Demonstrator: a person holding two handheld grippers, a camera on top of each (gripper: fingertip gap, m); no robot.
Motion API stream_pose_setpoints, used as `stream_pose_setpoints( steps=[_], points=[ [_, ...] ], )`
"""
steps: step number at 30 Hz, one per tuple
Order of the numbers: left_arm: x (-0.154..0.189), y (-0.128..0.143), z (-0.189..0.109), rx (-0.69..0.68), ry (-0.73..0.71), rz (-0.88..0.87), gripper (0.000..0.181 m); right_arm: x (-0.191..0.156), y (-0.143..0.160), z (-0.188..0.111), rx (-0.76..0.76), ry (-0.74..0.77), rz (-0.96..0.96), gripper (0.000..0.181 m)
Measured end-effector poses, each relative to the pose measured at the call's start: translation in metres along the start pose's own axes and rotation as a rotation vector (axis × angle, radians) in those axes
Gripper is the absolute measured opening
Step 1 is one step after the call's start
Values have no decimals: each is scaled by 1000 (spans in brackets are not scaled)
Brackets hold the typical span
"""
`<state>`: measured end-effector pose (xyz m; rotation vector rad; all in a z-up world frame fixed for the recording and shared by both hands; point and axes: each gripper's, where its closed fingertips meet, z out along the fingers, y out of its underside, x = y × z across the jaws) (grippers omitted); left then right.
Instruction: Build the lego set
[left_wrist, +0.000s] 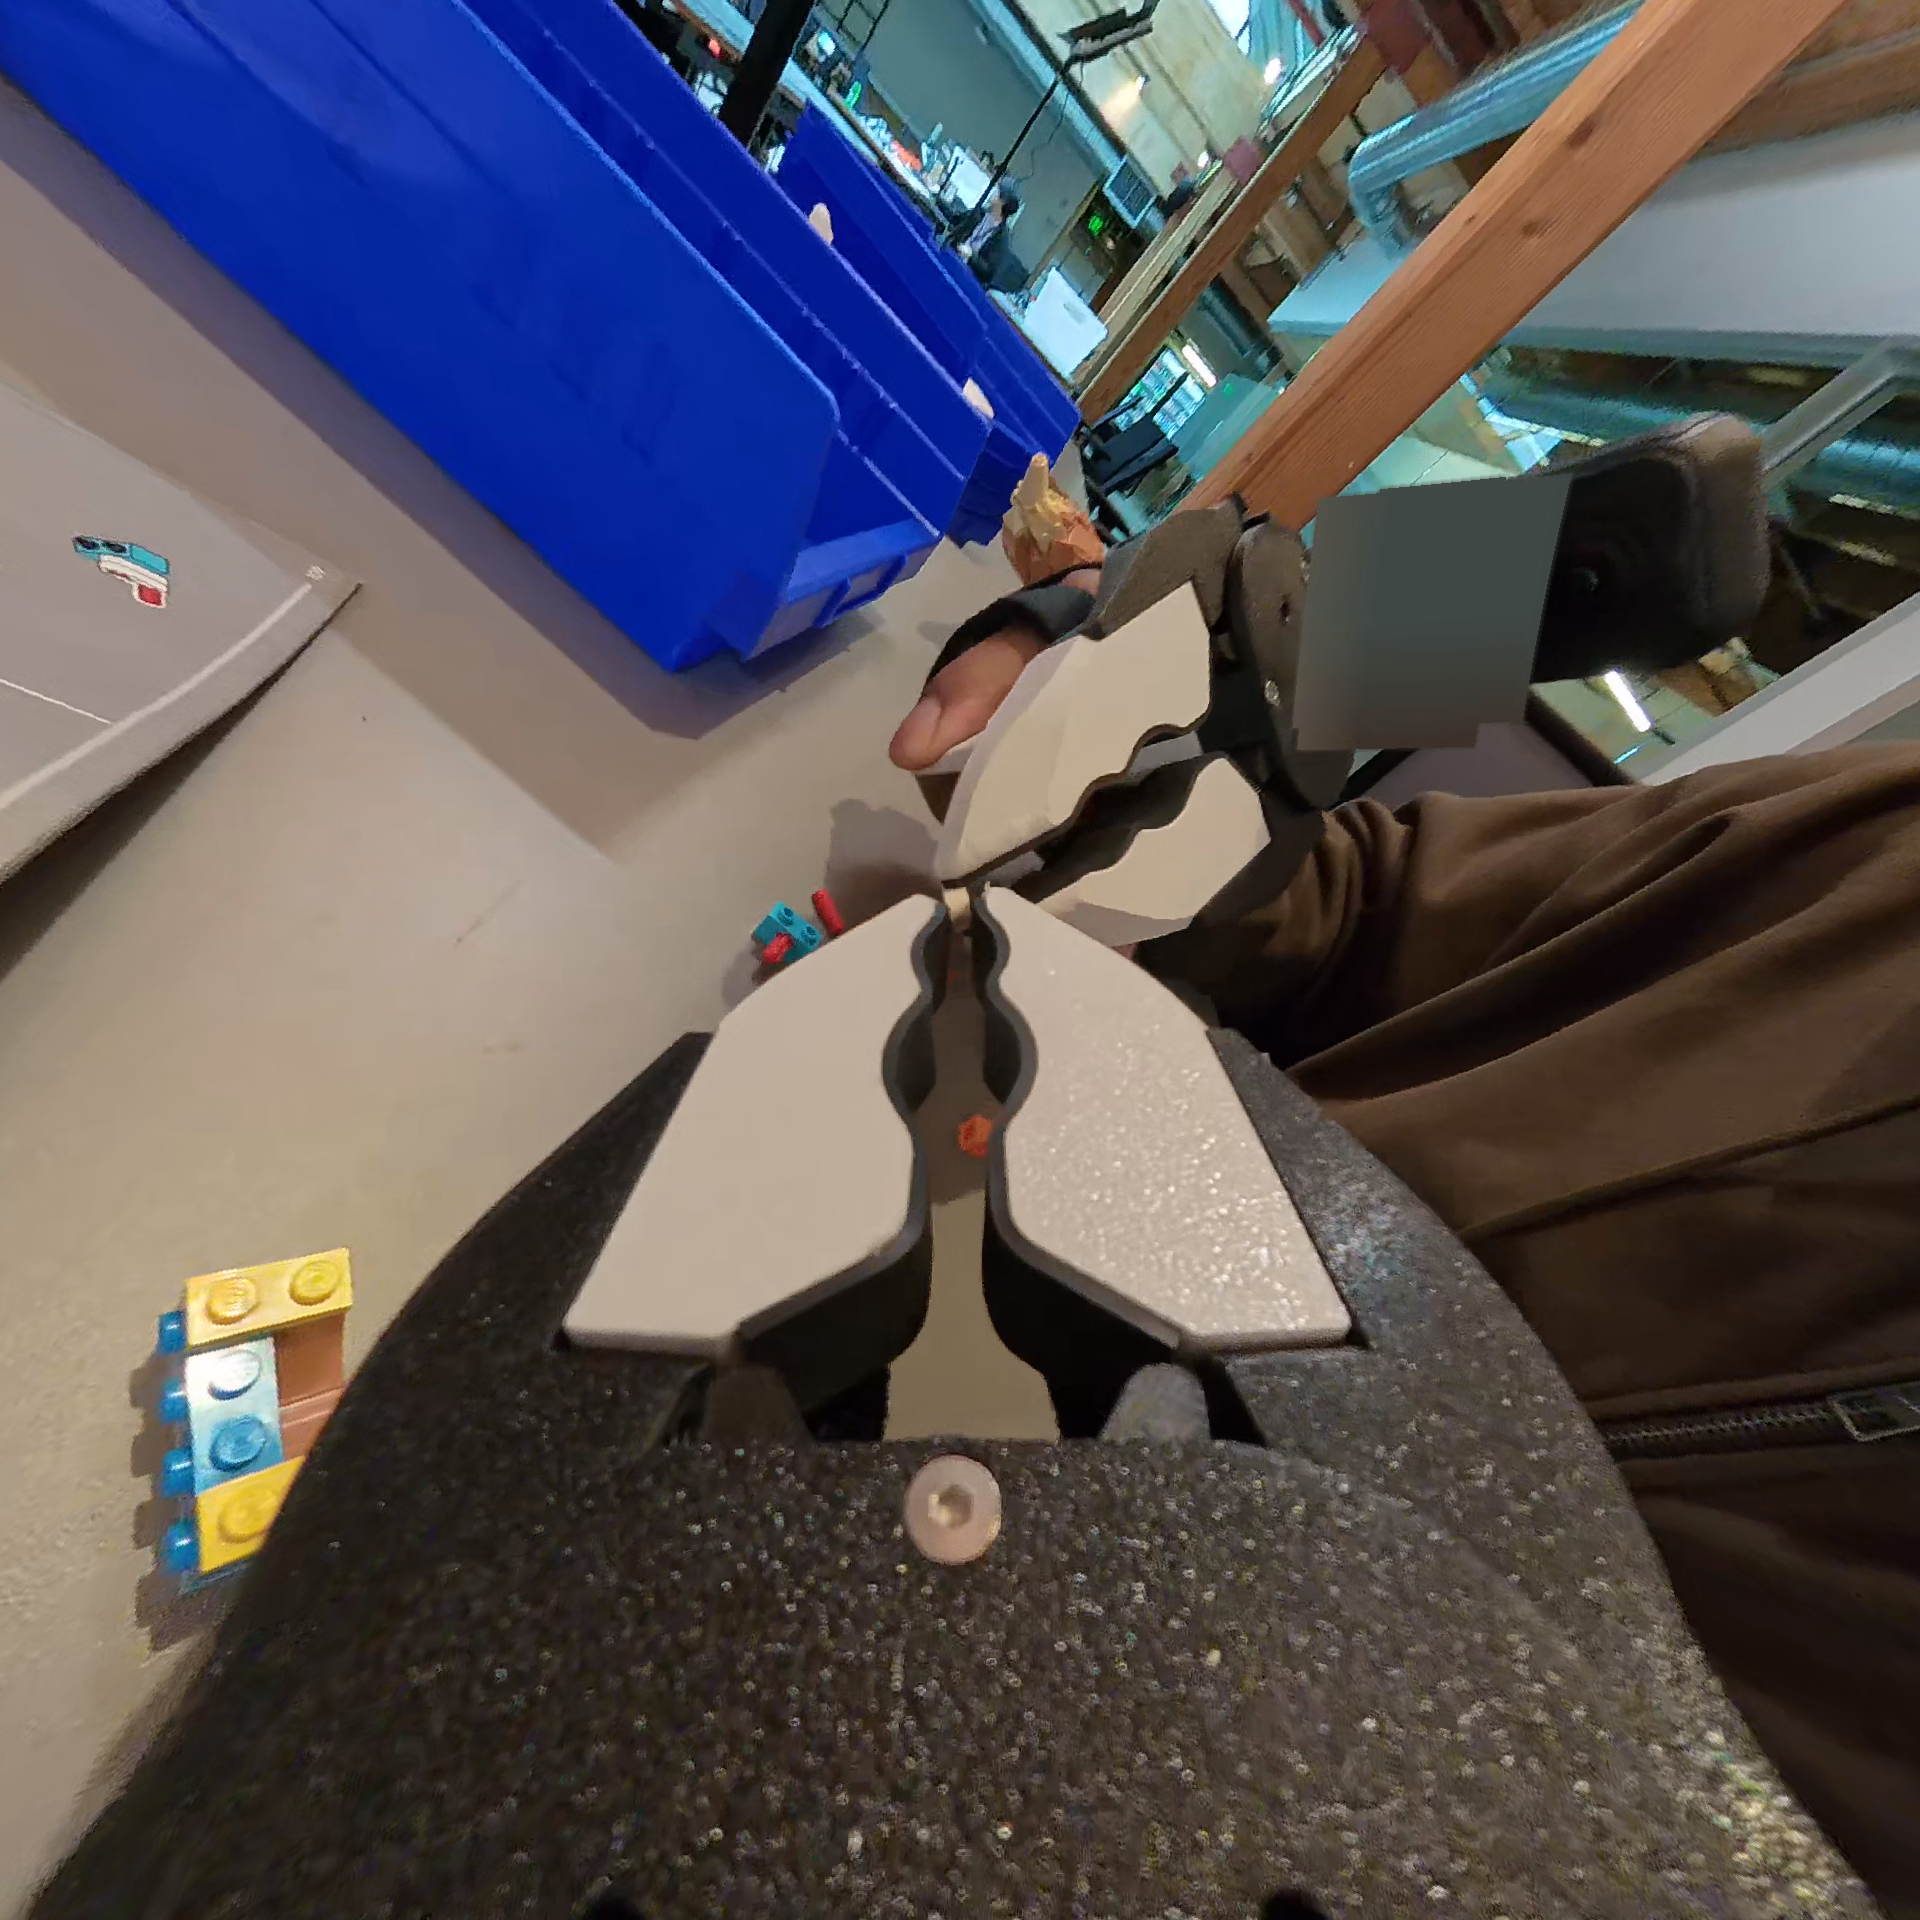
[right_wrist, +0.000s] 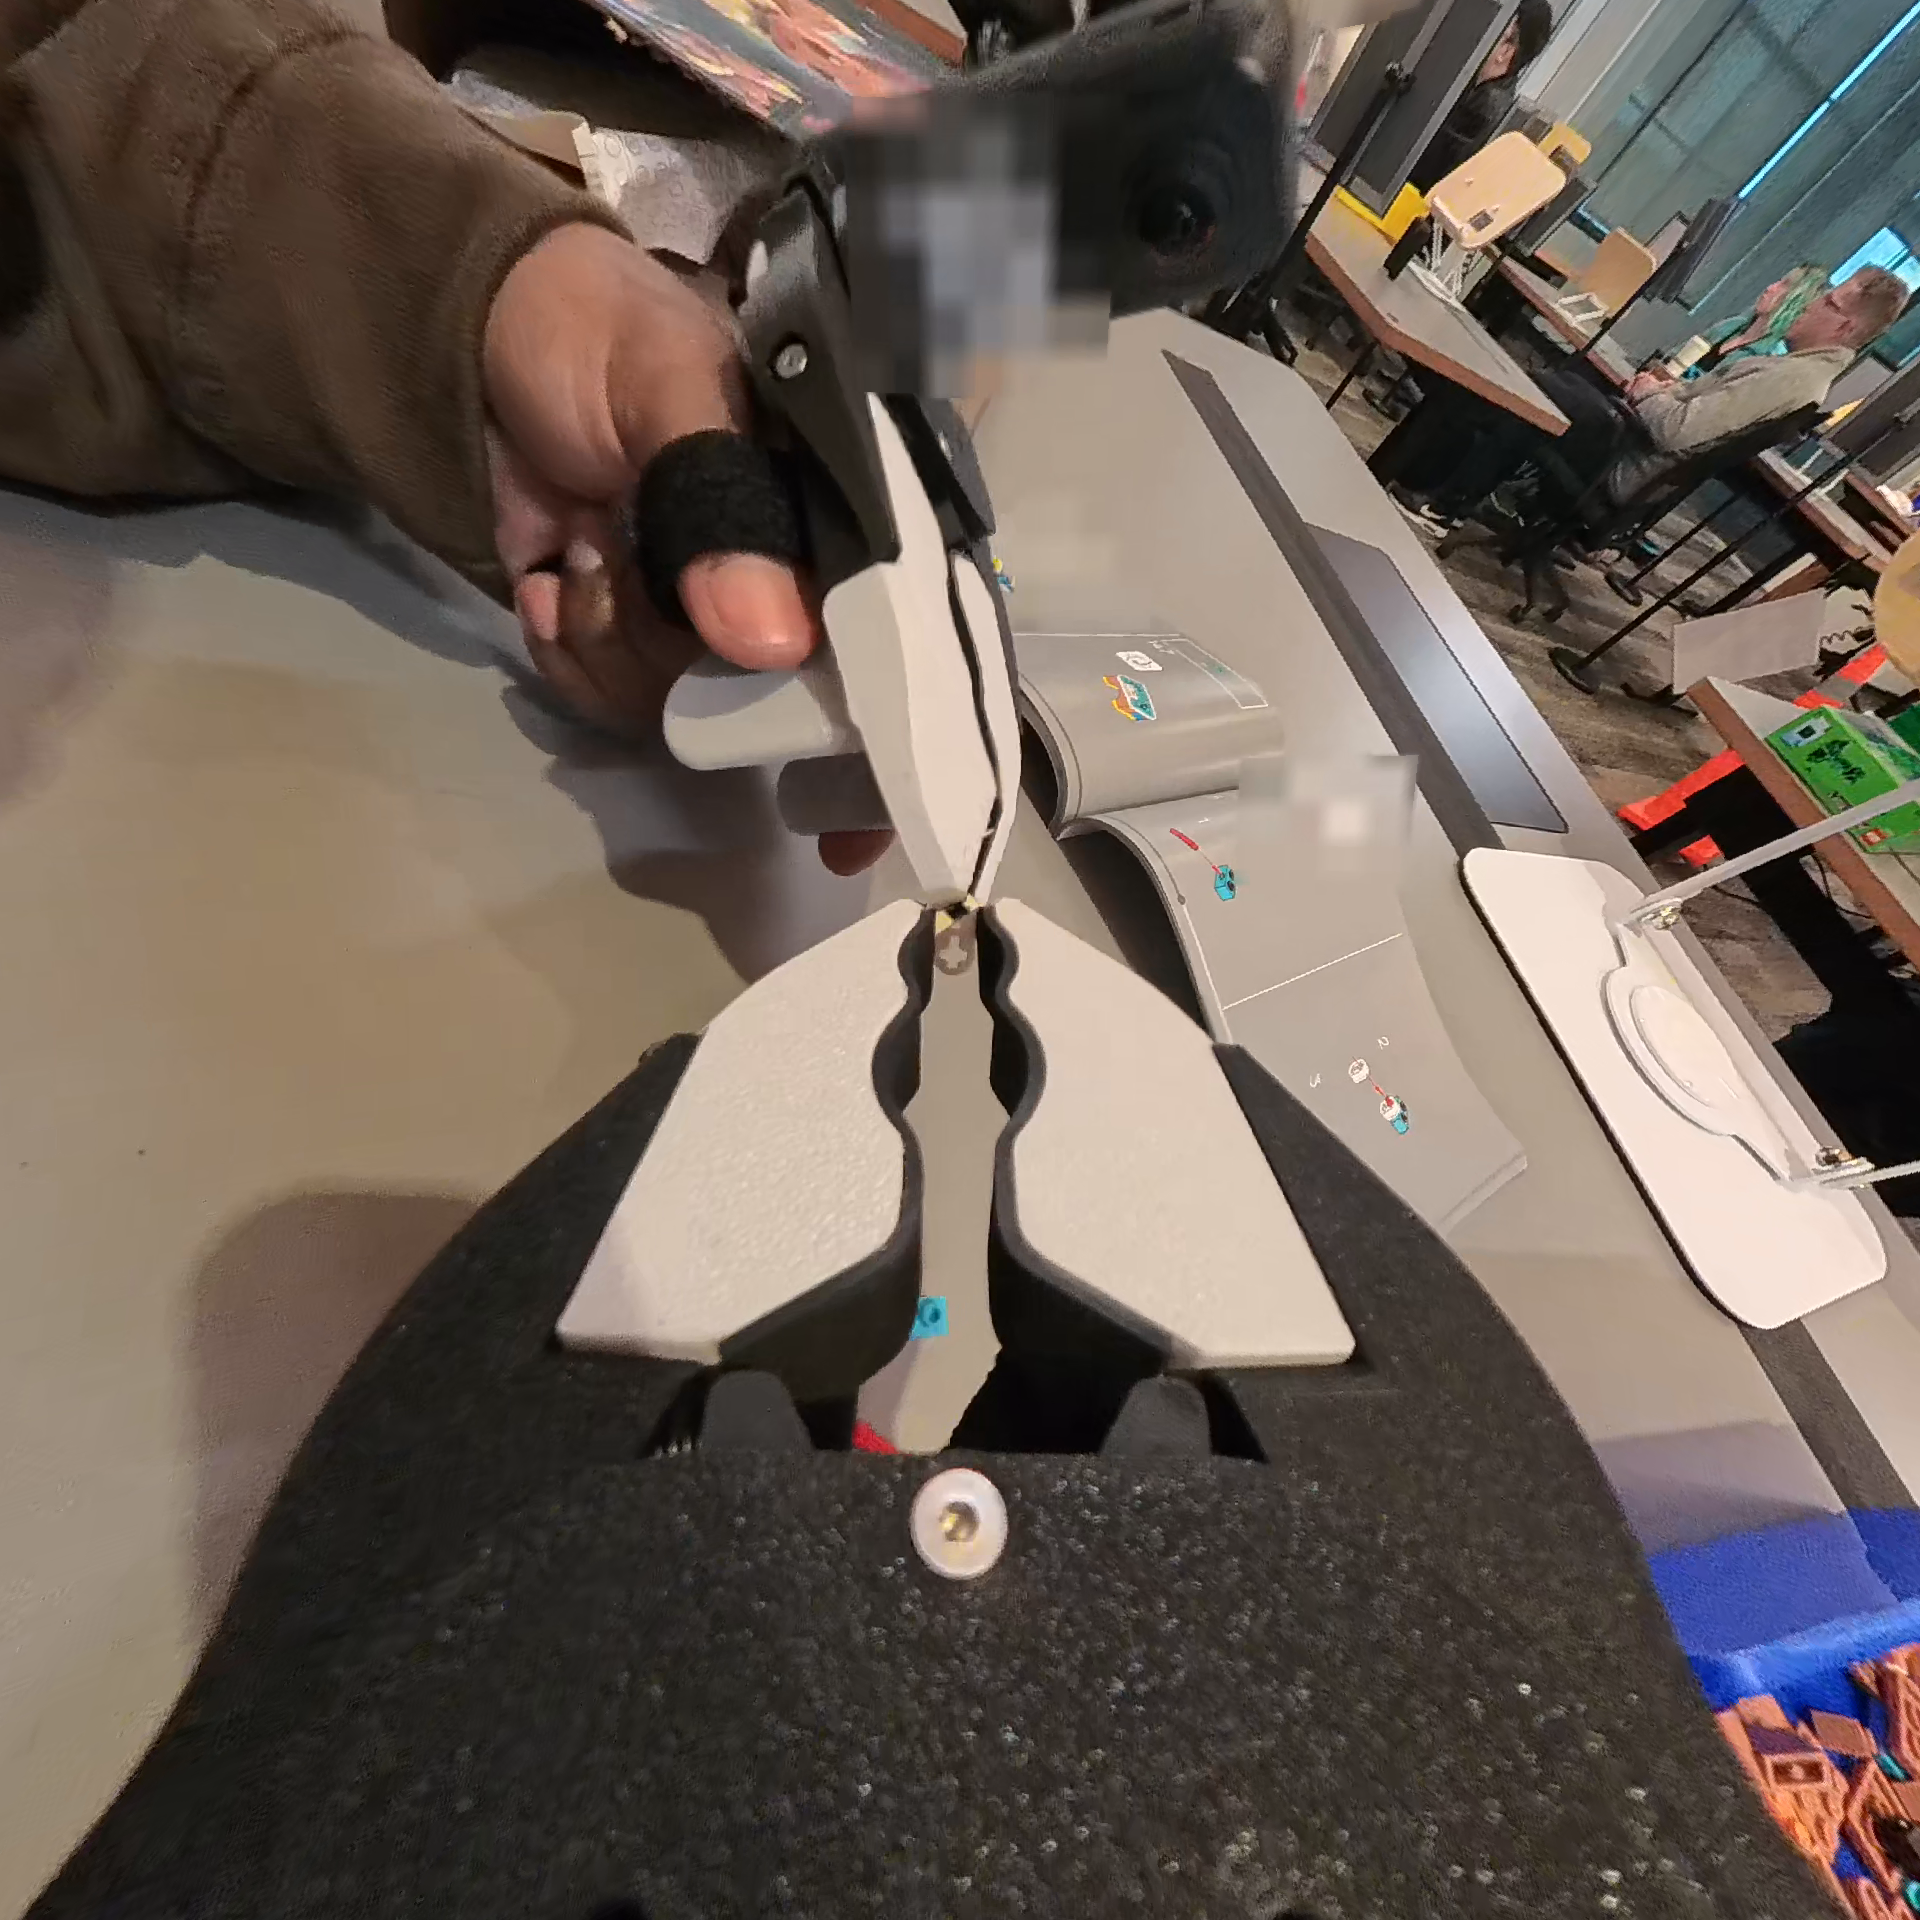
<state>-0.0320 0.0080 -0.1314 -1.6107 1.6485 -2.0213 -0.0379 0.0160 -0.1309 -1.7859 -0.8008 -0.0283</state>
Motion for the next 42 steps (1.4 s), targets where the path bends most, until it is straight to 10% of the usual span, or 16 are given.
stream_pose_setpoints(
  steps=[27, 42],
  points=[
    [22, -11, -3, 96, 208, -106, 4, 3, -17, -16, 154, -22, 0, 7],
    [18, 4, 0, -82, -105, 567, 16, -10, -2, -12, 56, -143, 49, 7]
  ],
)
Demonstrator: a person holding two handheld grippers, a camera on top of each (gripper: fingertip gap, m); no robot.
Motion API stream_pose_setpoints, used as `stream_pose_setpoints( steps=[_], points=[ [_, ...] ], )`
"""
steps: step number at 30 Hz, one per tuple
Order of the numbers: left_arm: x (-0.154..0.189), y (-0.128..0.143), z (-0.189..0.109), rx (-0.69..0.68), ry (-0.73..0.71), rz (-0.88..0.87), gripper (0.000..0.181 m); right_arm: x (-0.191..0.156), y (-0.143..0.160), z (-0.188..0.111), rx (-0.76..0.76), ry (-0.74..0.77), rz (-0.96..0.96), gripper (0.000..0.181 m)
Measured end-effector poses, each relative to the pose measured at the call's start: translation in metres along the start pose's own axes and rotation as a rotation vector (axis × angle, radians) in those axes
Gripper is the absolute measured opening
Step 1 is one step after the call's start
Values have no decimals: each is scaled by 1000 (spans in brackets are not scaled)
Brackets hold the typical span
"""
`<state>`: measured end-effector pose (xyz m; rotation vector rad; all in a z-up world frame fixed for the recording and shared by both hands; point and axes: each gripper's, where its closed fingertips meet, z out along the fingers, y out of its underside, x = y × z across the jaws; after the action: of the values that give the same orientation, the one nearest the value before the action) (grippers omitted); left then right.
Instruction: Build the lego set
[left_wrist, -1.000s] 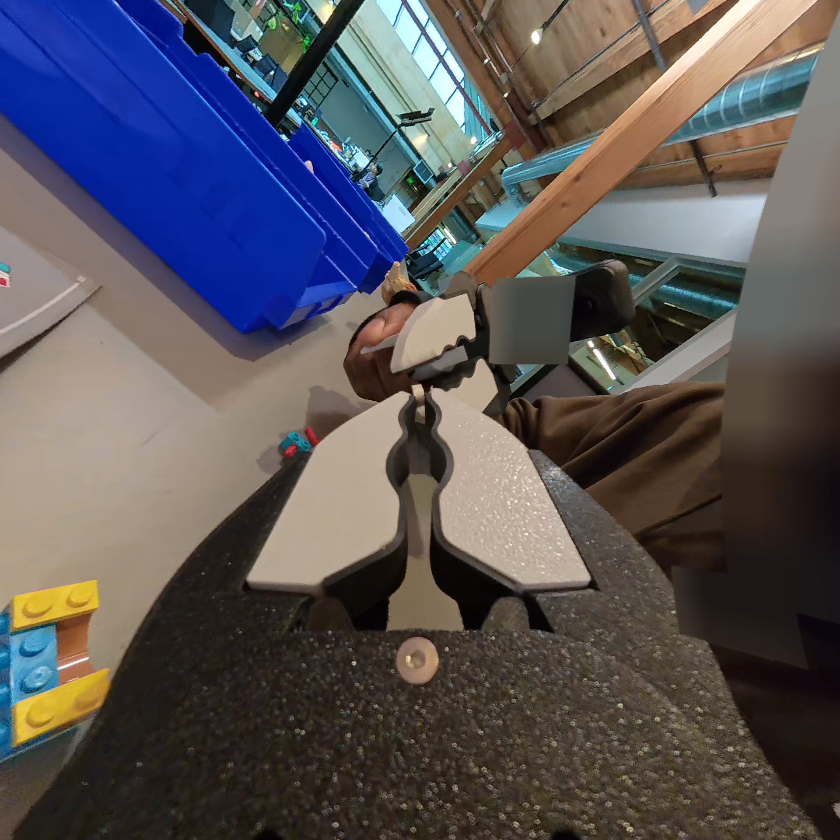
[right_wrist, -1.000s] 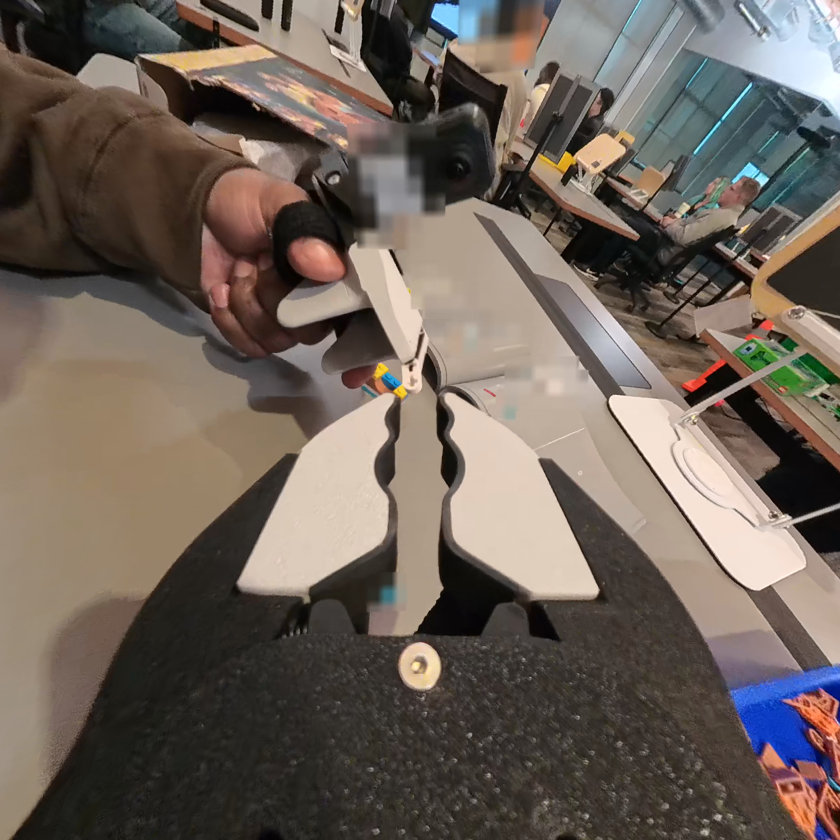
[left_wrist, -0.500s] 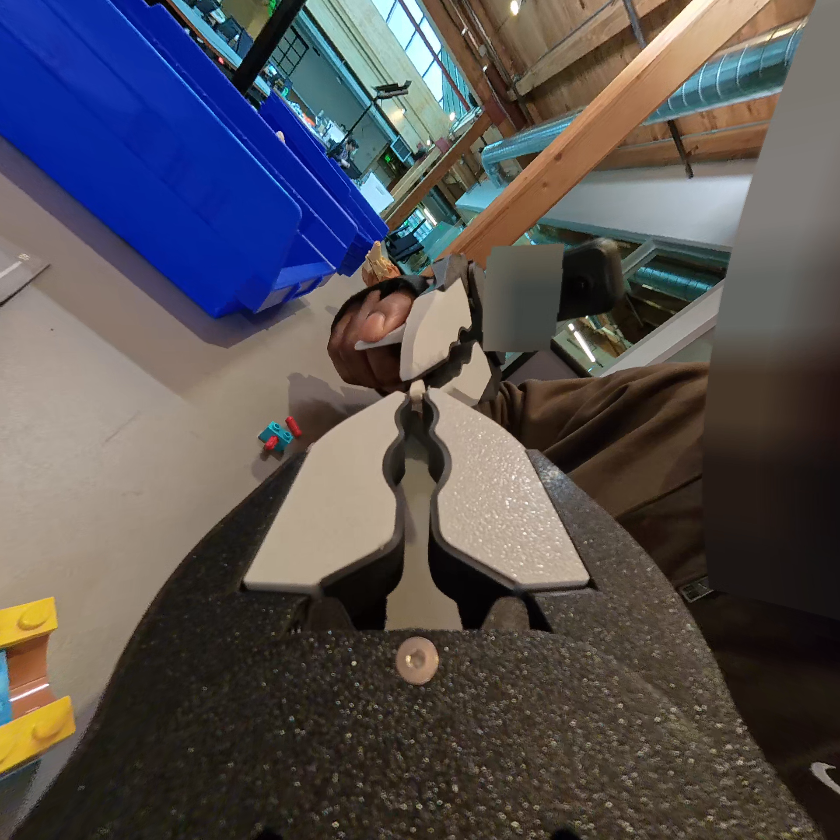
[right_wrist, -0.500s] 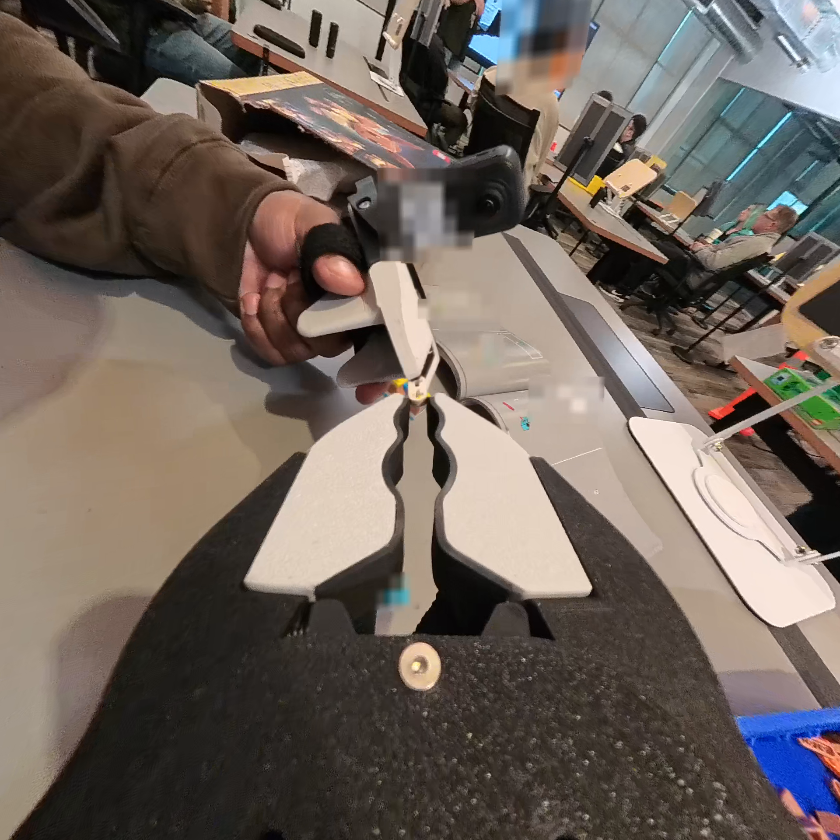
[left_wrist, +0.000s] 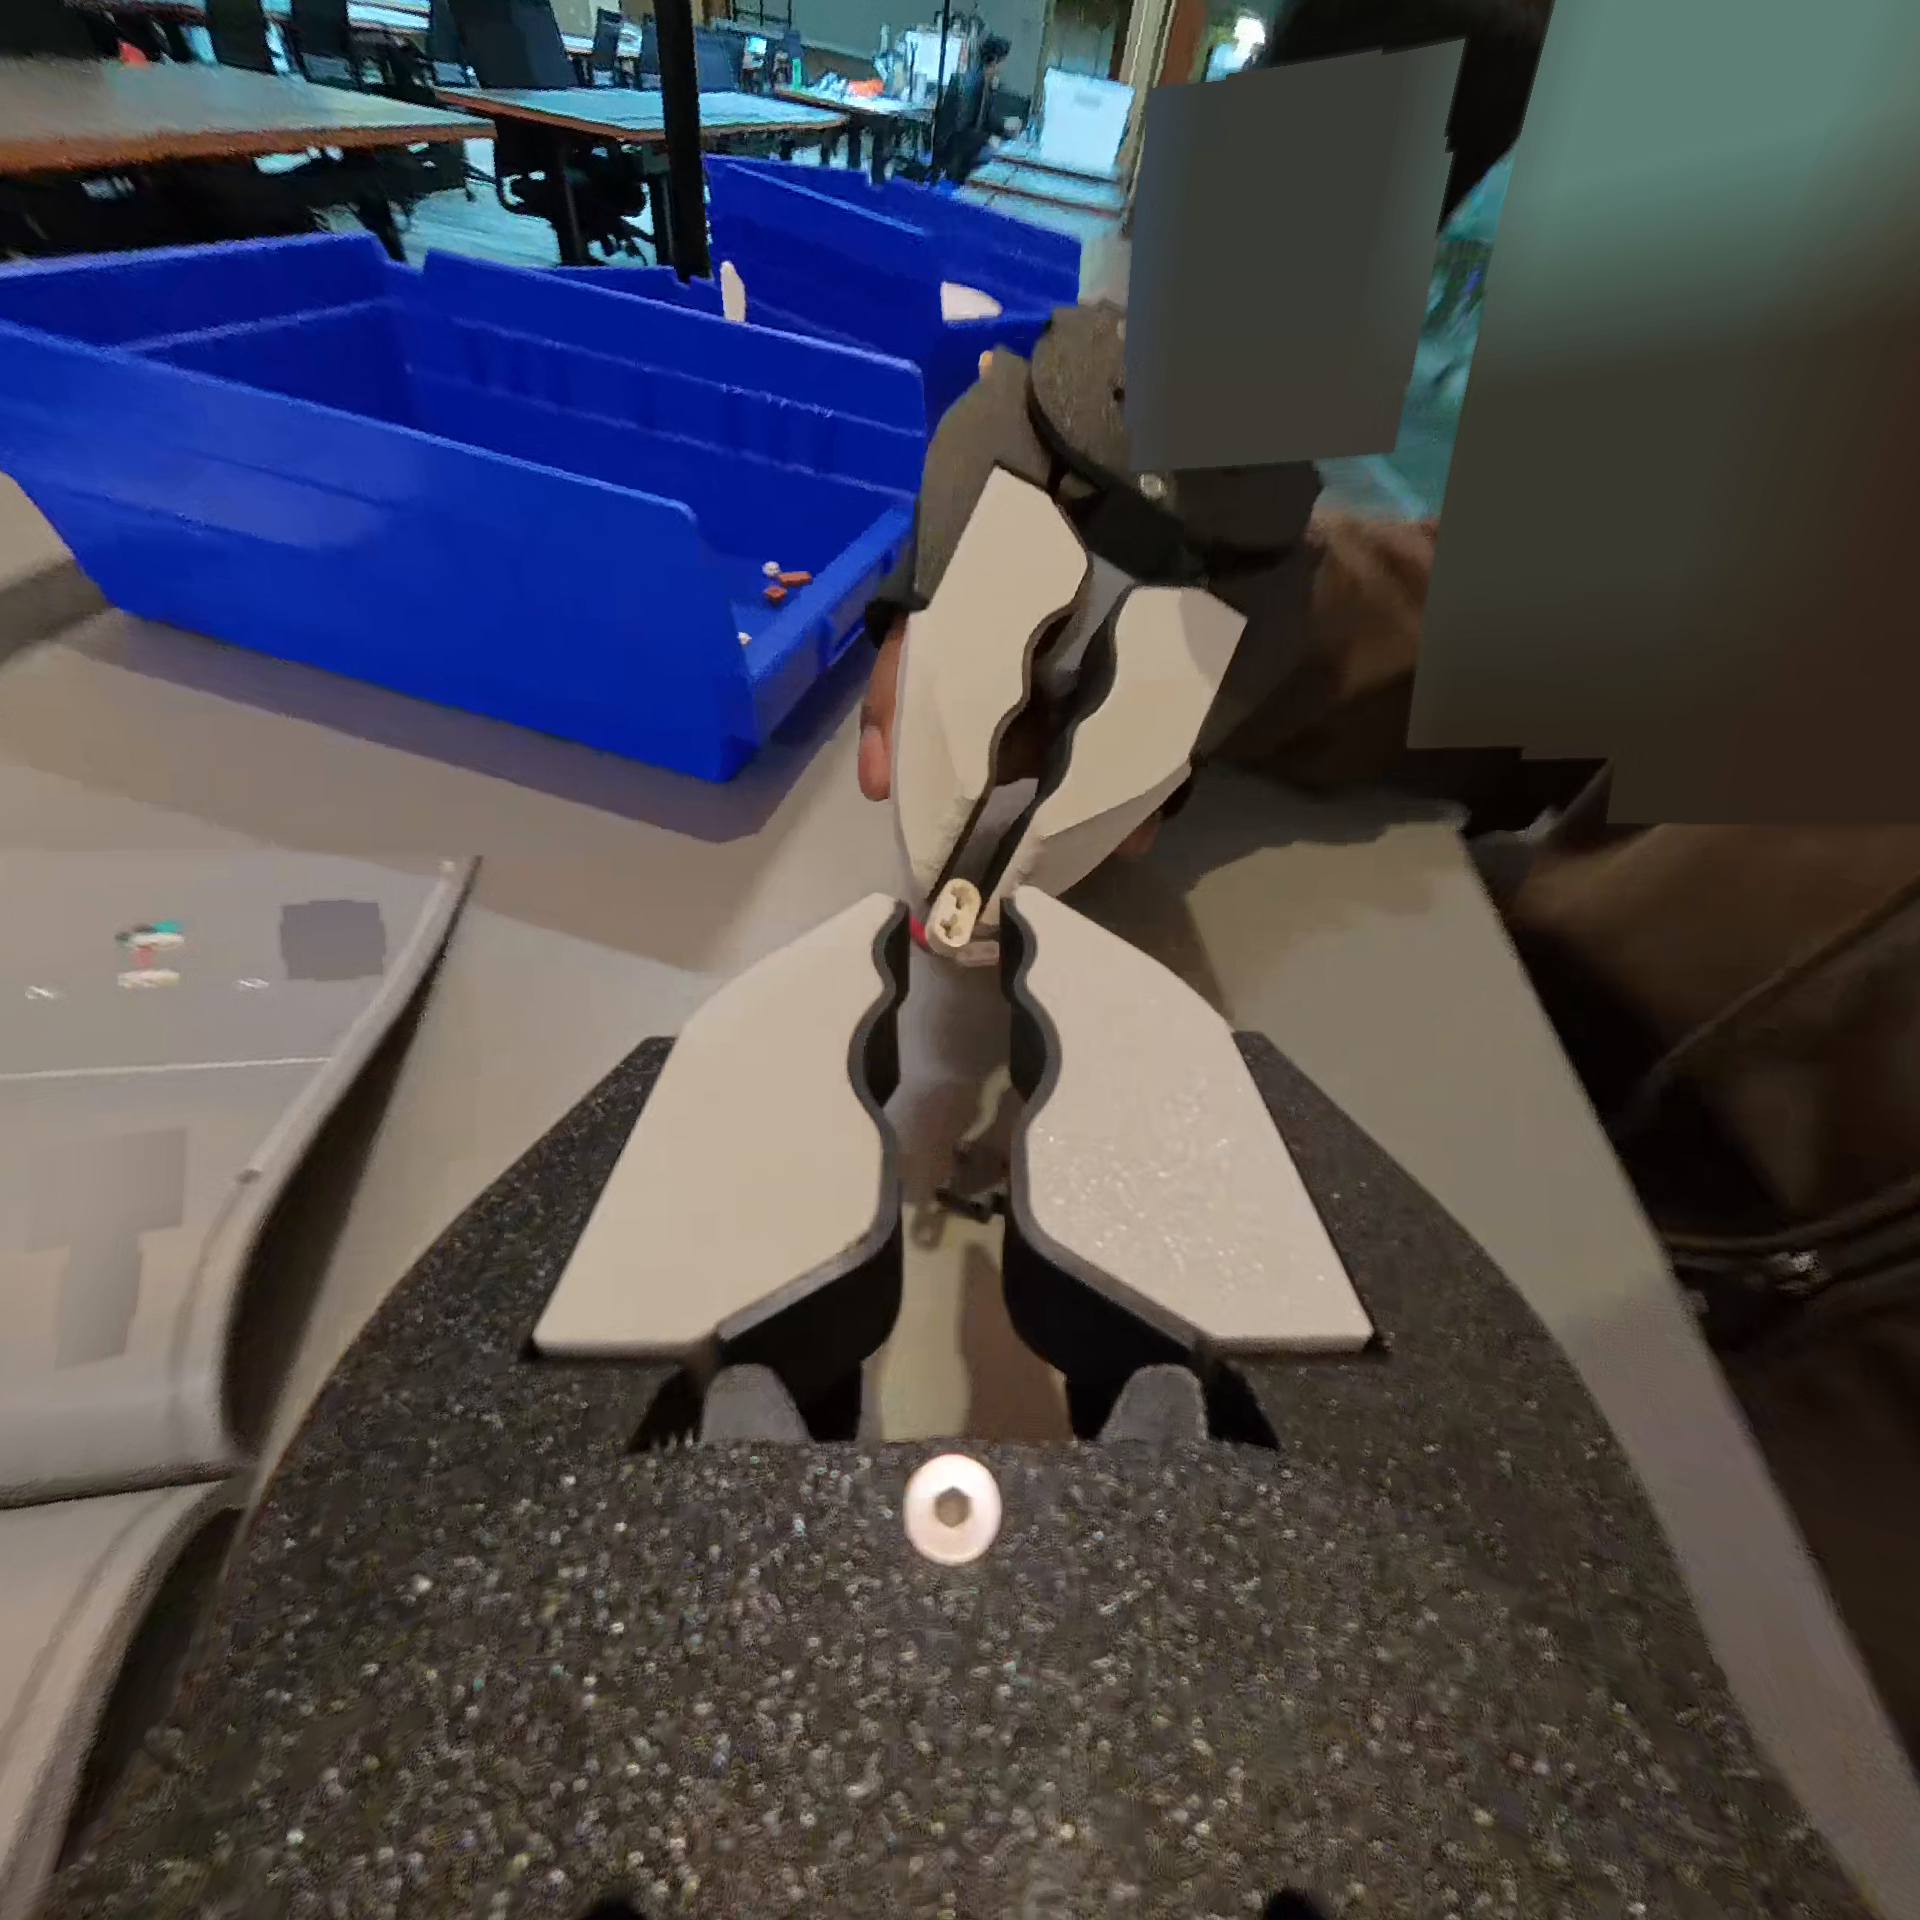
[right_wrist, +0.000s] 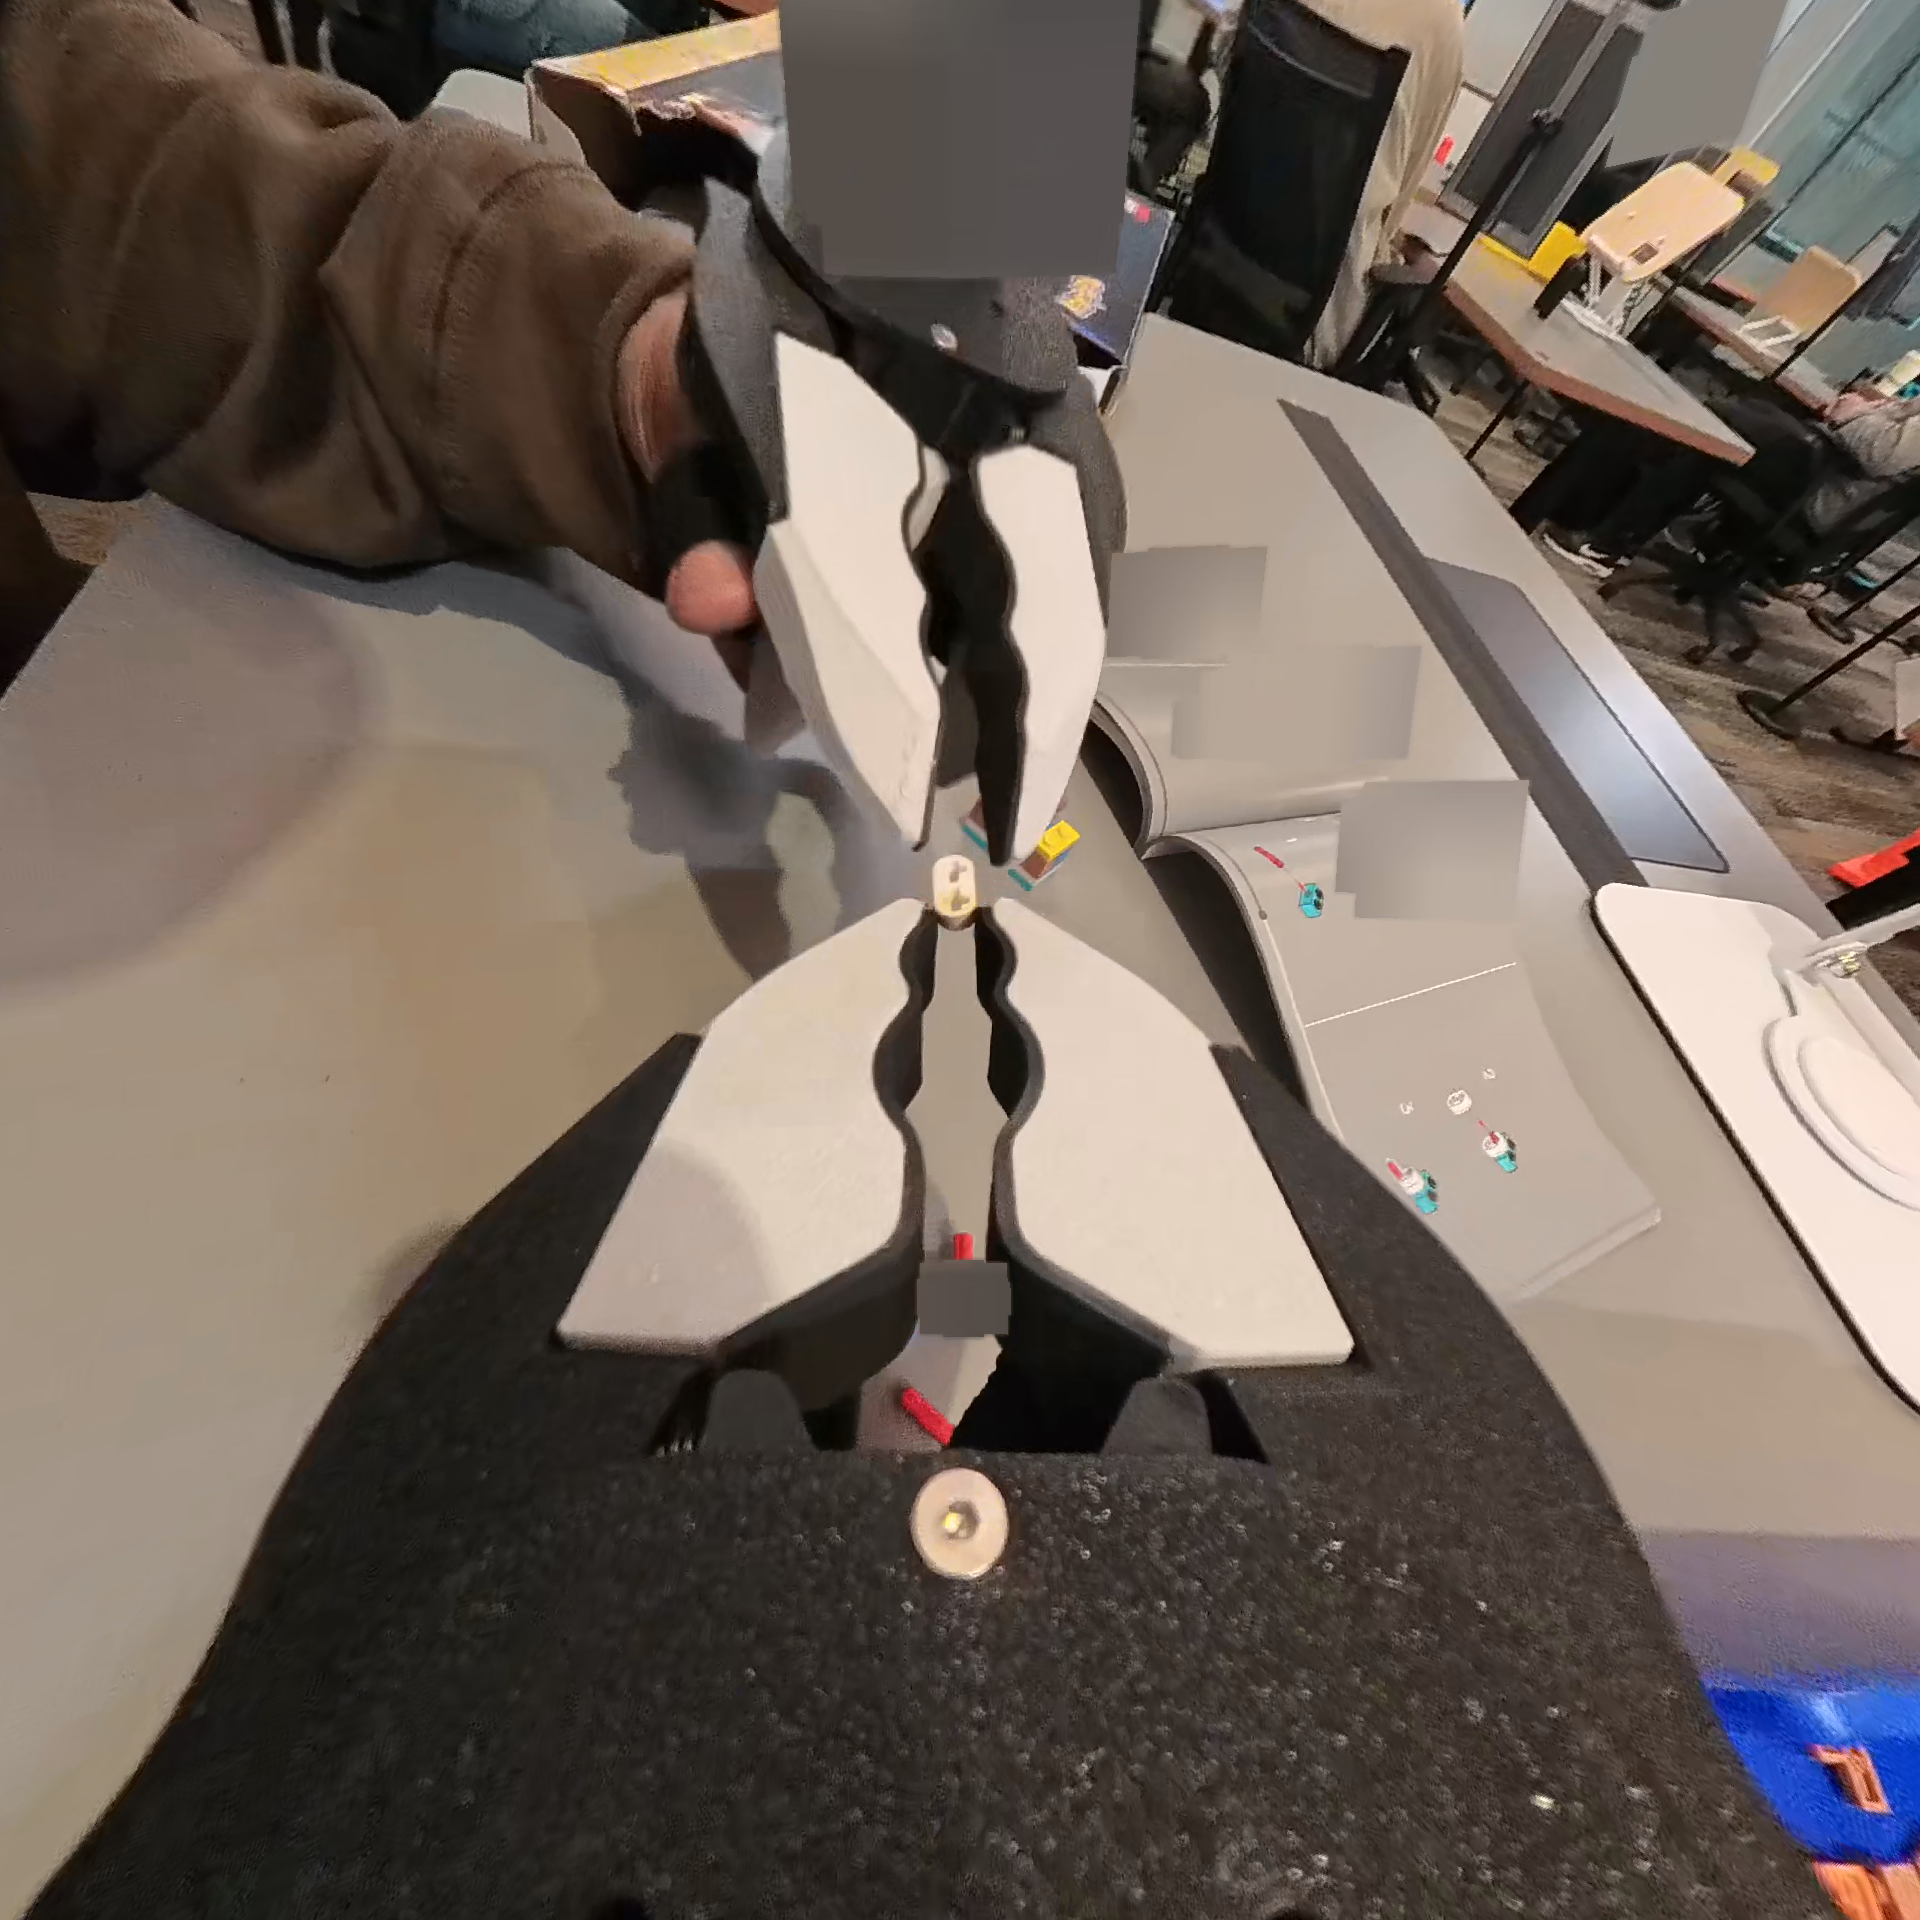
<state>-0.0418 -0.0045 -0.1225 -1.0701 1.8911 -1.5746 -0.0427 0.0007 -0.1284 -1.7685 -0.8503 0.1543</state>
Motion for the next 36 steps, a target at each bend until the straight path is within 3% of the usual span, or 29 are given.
stream_pose_setpoints(
  steps=[5, 22, 31, 36],
  points=[
    [-1, 11, 4, -92, -75, 180, 15, -3, 1, 1, -9, -19, 12, 7],
    [1, 25, 10, -223, -165, 528, 8, -13, 13, 4, -93, -80, -8, 7],
    [-3, 33, 13, -259, -162, 460, 8, -9, 26, 4, -161, -68, -6, 7],
    [-10, 32, 11, -243, -173, 357, 8, 10, 68, -11, -353, -41, 140, 22]
  ],
)
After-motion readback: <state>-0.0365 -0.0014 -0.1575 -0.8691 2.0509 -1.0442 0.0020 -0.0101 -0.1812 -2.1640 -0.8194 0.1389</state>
